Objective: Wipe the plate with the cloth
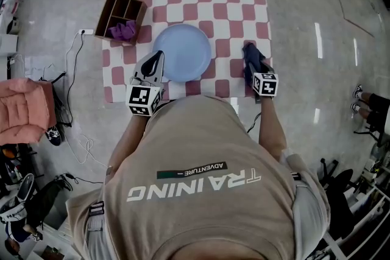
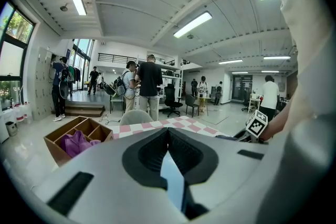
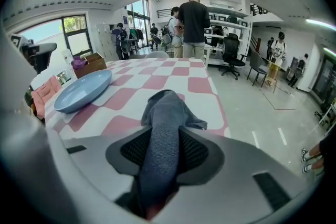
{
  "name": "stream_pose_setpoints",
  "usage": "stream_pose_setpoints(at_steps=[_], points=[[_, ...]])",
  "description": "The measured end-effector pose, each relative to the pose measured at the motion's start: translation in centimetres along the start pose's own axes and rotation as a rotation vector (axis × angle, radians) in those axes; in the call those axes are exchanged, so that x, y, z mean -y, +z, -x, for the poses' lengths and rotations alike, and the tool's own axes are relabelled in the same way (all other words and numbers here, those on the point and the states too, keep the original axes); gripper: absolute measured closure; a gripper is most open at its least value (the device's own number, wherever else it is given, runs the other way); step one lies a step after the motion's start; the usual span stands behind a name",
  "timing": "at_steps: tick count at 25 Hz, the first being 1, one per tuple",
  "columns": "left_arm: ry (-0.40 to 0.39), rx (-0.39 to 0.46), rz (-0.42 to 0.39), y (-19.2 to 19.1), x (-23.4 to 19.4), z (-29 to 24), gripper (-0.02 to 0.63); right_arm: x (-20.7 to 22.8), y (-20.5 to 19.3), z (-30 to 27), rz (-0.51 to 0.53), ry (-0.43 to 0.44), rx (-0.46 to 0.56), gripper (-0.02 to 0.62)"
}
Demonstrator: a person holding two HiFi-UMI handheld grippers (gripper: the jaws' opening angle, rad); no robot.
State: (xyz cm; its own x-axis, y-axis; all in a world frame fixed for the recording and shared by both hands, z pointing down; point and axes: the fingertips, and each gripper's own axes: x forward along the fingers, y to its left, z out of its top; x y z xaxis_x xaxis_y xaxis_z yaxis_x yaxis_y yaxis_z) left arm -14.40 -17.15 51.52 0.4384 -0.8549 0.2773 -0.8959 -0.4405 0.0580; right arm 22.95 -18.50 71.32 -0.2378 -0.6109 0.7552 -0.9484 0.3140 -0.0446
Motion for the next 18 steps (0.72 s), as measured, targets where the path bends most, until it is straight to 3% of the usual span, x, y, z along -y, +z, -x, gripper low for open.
stream_pose_setpoints(at_steps=[7, 12, 18], points=[[0.001, 0.009, 0.012, -0.6, -0.2, 0.6, 0.591, -1.4, 1.1, 0.8, 0.049, -0.006, -0.001, 0.46], [0.005, 0.03, 0.015, 0.0, -0.8, 0.4, 0.591, -4.4, 6.0, 4.1, 0.143, 0.029, 0.104, 0.462], [-0.001, 0.033, 0.018, 0.3, -1.9, -0.1, 0.591, -10.1, 13.3, 7.7, 0.244, 0.129, 0.254, 0.462]])
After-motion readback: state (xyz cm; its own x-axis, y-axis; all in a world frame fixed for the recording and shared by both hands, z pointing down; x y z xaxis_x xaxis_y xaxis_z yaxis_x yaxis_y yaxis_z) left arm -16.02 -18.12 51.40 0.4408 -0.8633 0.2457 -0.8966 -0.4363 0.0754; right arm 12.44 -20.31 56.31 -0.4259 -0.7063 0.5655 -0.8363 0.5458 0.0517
